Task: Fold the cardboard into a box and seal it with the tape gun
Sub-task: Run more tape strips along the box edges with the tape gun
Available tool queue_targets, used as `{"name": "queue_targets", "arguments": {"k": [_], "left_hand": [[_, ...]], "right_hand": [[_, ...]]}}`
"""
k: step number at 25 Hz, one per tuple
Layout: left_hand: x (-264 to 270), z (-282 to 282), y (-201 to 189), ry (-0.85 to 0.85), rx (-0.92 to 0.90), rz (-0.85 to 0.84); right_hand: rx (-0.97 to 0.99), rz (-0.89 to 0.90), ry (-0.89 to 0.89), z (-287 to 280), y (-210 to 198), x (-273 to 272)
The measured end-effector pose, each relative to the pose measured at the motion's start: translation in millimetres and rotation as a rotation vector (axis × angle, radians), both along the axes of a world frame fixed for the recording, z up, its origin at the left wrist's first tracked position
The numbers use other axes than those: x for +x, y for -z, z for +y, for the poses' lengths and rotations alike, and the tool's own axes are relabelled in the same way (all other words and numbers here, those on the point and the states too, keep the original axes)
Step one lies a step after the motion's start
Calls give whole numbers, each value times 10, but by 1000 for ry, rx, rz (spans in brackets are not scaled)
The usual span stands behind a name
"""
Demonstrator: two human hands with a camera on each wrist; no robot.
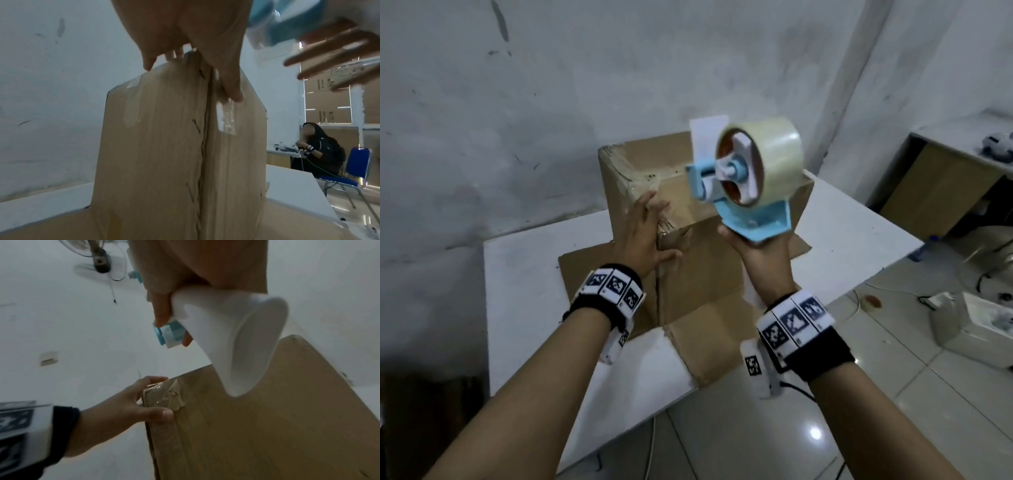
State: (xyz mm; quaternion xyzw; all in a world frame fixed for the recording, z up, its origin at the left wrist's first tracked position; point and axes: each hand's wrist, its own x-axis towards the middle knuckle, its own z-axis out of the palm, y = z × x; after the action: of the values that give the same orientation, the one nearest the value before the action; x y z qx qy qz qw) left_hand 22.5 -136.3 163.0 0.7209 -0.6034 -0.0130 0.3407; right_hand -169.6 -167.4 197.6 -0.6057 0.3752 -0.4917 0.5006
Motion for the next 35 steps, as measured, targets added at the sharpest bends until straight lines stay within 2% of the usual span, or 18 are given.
{"name": "queue_targets", "arguments": {"k": [2, 3, 6, 7, 10, 13, 17, 21, 22, 24, 26, 27, 28, 30, 32, 35], "left_hand": [[-81, 57, 139, -102, -186, 66], [-145, 75, 207, -173, -267, 163], [-293, 113, 320, -319, -389, 654], [-311, 118, 348, -331, -410, 759], [-275, 146, 401, -297, -434, 788], [-238, 169, 414, -247, -443, 898], [-201, 189, 416, -182, -457, 901], [-288, 178, 449, -236, -476, 866], [-316, 176, 495, -269, -482, 858], [-380, 178, 562, -454, -537, 860], [-412, 154, 551, -632, -634, 726], [-428, 115, 519, -595, -654, 597], [-438, 54, 482, -484, -628, 487], [-433, -107, 460, -243, -480, 363], [-411, -225, 476, -140, -430, 393], [-392, -271, 542, -93, -505, 556]], "right_hand": [[-68, 124, -3, -95, -131, 223], [-71, 115, -39, -125, -157, 338], [46, -57, -155, -162, -152, 633], [59, -68, -160, -187, -113, 686], [37, 48, -127, -232, 14, 750], [-33, 169, -102, -231, 38, 711], [-100, 179, -156, -267, 38, 668], [-128, 186, -152, -288, 116, 691], [-132, 182, -149, -286, 120, 697], [-126, 172, -145, -278, 120, 704], [-130, 167, -141, -275, 113, 713], [-132, 169, -139, -275, 113, 721], [-120, 170, -138, -276, 107, 735], [-78, 139, -140, -265, 104, 755], [-43, 72, -138, -258, 87, 759], [8, -35, -105, -300, 113, 771]]}}
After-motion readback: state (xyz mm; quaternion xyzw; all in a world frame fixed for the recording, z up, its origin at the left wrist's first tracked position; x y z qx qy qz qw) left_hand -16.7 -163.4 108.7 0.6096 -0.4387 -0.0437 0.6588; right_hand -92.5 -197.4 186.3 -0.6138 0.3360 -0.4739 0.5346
